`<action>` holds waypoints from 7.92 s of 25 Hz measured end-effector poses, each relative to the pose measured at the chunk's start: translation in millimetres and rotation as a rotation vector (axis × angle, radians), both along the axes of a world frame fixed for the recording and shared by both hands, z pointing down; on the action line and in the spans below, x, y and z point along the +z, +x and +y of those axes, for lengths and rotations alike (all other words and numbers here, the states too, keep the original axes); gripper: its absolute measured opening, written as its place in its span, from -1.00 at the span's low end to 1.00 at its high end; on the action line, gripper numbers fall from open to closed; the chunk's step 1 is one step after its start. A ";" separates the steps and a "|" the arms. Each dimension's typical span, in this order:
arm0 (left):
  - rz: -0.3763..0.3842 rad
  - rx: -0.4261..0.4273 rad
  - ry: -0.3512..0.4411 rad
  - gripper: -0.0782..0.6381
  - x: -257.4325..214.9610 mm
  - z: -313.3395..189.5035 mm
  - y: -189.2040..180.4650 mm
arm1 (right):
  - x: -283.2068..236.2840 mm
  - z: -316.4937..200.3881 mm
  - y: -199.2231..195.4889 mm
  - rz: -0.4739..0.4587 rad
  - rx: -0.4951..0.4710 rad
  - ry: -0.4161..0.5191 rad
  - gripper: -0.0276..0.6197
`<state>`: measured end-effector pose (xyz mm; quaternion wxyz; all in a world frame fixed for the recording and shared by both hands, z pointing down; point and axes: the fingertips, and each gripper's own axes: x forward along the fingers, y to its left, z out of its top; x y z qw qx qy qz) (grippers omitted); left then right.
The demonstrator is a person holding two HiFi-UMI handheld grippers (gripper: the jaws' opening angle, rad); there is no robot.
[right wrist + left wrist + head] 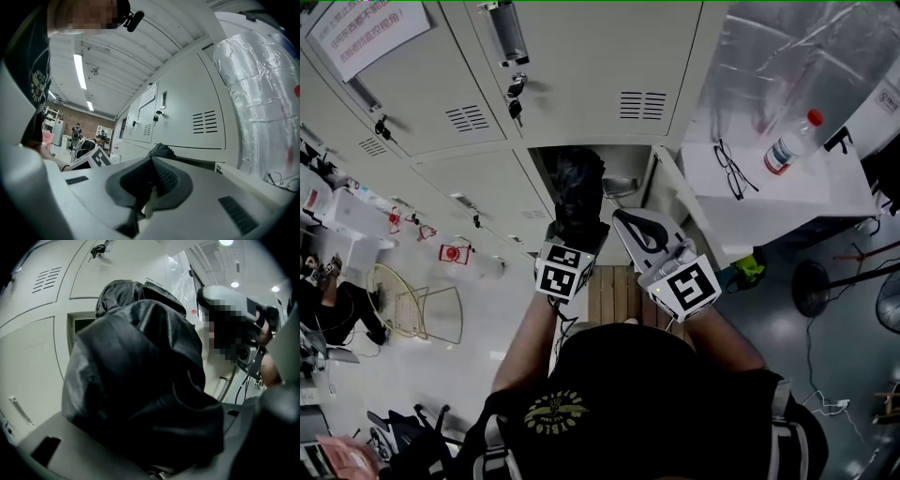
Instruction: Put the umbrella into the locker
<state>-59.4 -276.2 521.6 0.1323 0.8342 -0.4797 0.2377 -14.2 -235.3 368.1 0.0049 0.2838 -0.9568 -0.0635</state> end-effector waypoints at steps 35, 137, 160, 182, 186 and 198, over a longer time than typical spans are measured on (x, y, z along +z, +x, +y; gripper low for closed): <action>-0.027 0.118 -0.120 0.02 55.6 -61.6 9.2 | 1.1 -57.4 -24.5 -0.005 0.056 -0.007 -0.82; 0.060 -0.105 -0.173 0.28 45.0 -199.8 -12.0 | -1.6 -57.0 -33.6 -0.027 0.061 -0.022 -0.82; 0.035 -0.081 -0.077 0.40 11.3 -202.9 -12.1 | 1.6 -47.1 -43.6 -0.010 0.022 -0.020 -0.82; 0.016 -0.044 0.006 0.40 -20.9 -158.7 -8.8 | 1.0 -33.6 -34.1 -0.010 -0.012 -0.015 -0.82; 0.012 -0.055 -0.004 0.40 -20.2 -146.5 -11.1 | -0.2 -27.0 -28.8 -0.013 -0.017 -0.019 -0.82; 0.033 -0.136 0.009 0.40 -22.1 -85.6 -28.9 | 1.1 -0.7 -20.8 -0.025 -0.074 -0.026 -0.82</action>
